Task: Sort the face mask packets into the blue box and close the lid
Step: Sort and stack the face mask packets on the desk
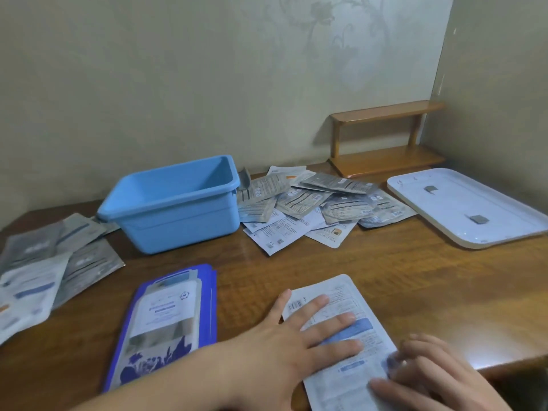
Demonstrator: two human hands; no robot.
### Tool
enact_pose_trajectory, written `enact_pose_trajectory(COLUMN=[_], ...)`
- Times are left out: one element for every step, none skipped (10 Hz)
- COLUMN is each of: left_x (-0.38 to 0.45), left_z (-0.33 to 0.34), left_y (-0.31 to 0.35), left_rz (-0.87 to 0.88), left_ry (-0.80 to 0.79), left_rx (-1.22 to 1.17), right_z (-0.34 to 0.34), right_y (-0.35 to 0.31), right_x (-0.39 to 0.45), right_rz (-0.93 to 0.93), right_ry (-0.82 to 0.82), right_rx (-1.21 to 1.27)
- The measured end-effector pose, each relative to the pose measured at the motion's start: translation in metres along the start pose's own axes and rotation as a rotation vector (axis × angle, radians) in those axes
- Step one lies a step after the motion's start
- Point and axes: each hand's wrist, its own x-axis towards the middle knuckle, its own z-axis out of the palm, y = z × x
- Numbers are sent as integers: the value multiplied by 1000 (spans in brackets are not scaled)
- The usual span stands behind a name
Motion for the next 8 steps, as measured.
enact_pose_trajectory(left_x=[-12, -30, -46, -59, -81, -102, -121, -152], left_z=[11, 20, 9, 11, 12, 15, 25, 34], left_y=[13, 27, 53, 59, 50, 41, 37, 21], left_rz=[-18, -94, -357, -676, -793, -803, -749, -772], left_ry=[174, 604, 960, 1063, 931, 851, 900, 1020], left_rx=[-19, -223, -933, -868, -655, -600, -567, -495], right_z=[-10, -58, -37, 13, 73, 106, 114, 118], right_y=[1, -16, -22, -17, -18, -19, -18, -19], right_x=[13, 59, 129, 178, 174, 152, 145, 146], right_rz=[-33, 185, 360, 530, 564, 594, 602, 524], right_ry=[88, -106, 26, -213, -481, -529, -540, -562], right_rx=[73, 436, 655, 576, 412, 349, 231, 29])
